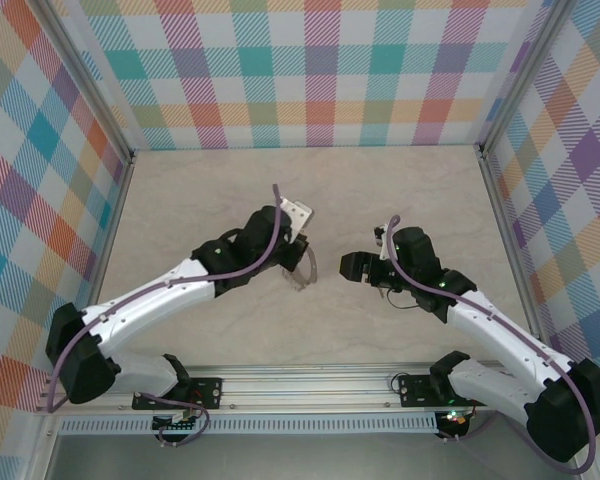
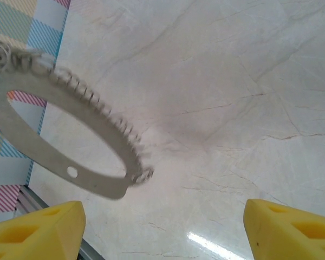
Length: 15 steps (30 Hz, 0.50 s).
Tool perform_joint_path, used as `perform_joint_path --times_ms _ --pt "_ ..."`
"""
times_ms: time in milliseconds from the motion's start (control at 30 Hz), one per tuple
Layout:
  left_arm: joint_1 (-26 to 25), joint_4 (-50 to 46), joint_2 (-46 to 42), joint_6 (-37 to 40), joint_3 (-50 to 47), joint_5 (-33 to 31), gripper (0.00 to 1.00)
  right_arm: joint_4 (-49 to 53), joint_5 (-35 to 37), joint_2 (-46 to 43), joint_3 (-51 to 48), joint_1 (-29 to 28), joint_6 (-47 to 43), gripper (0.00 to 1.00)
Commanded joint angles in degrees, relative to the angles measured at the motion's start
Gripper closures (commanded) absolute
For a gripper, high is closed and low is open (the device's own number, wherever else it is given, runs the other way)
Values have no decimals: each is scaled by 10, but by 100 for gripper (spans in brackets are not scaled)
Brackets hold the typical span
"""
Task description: Put the keys on the keyring
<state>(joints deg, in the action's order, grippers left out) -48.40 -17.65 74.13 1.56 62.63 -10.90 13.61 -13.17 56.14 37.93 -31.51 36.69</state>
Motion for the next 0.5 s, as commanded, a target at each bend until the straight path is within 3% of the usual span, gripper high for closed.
perform_joint_path --times_ms 0,233,467 --pt "25 107 -53 14 -31 106 100 -18 -33 -12 23 3 -4 24" --pt "82 152 -102 3 -59 294 100 -20 -67 -30 60 6 -30 28" --pt "124 171 -64 -14 -18 447 100 -23 -80 -40 109 15 -61 35"
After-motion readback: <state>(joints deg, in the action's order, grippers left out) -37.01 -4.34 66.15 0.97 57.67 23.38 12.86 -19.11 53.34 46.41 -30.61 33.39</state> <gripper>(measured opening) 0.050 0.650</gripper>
